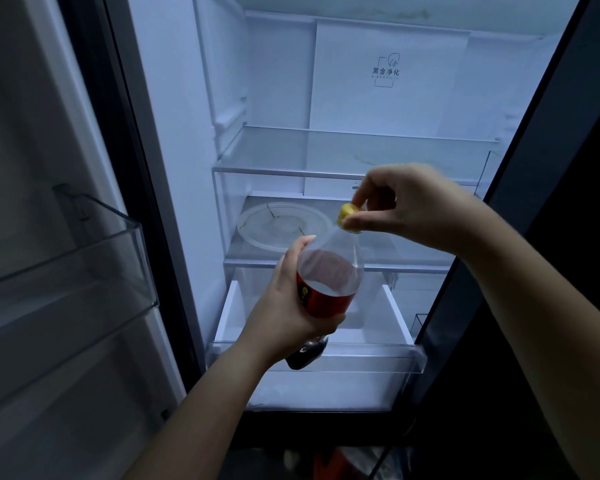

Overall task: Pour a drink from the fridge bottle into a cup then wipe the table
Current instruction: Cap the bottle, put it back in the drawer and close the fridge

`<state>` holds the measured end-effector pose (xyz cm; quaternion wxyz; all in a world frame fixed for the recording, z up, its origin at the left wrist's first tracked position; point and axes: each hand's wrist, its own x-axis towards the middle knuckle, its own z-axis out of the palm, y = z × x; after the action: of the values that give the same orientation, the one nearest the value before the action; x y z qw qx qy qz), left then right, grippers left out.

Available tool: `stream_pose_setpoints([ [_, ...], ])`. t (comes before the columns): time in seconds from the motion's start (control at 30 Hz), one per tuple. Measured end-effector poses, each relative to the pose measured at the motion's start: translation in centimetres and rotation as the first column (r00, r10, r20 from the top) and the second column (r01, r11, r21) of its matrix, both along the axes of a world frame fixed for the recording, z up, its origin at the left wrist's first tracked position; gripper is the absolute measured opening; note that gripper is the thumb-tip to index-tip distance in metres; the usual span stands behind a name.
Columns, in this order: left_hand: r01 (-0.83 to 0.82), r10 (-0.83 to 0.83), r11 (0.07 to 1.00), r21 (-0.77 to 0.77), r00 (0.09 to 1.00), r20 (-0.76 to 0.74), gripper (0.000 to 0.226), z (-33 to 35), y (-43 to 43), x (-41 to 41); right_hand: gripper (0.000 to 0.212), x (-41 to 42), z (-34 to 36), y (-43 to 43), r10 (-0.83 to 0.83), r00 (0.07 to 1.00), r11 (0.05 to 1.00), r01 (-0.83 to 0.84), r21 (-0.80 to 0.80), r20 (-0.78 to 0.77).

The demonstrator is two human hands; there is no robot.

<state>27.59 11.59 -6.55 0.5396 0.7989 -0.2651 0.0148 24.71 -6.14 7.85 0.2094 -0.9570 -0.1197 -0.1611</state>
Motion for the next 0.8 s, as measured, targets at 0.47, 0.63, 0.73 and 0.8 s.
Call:
stream_pose_setpoints([
  [0.47,0.018,-0.018,1.000,0.005,1.000,0.016,0.100,0.0,0.2,0.0,0.039,-0.5,-0.5,-0.9,0.453,0.870,0.834,-0.334,0.440,-0.197],
  [0.63,0.019,-0.019,1.000,-0.007,1.000,-0.003,0.098,0.2,0.1,-0.3,0.036,-0.4,-0.2,-0.7,0.316,0.938,0.881,-0.236,0.411,-0.140],
  [0.73,0.030,-0.030,0.999,-0.014,1.000,0.009,0.098,0.1,0.1,-0.5,0.036,-0.6,-0.2,-0.4,0.243,0.965,0.923,-0.197,0.331,-0.102],
  [0.8,0.029,-0.029,0.999,-0.018,0.999,0.013,0.099,0.1,0.1,-0.5,0.032,-0.7,-0.5,-0.1,0.204,0.977,0.936,-0.176,0.304,-0.064],
])
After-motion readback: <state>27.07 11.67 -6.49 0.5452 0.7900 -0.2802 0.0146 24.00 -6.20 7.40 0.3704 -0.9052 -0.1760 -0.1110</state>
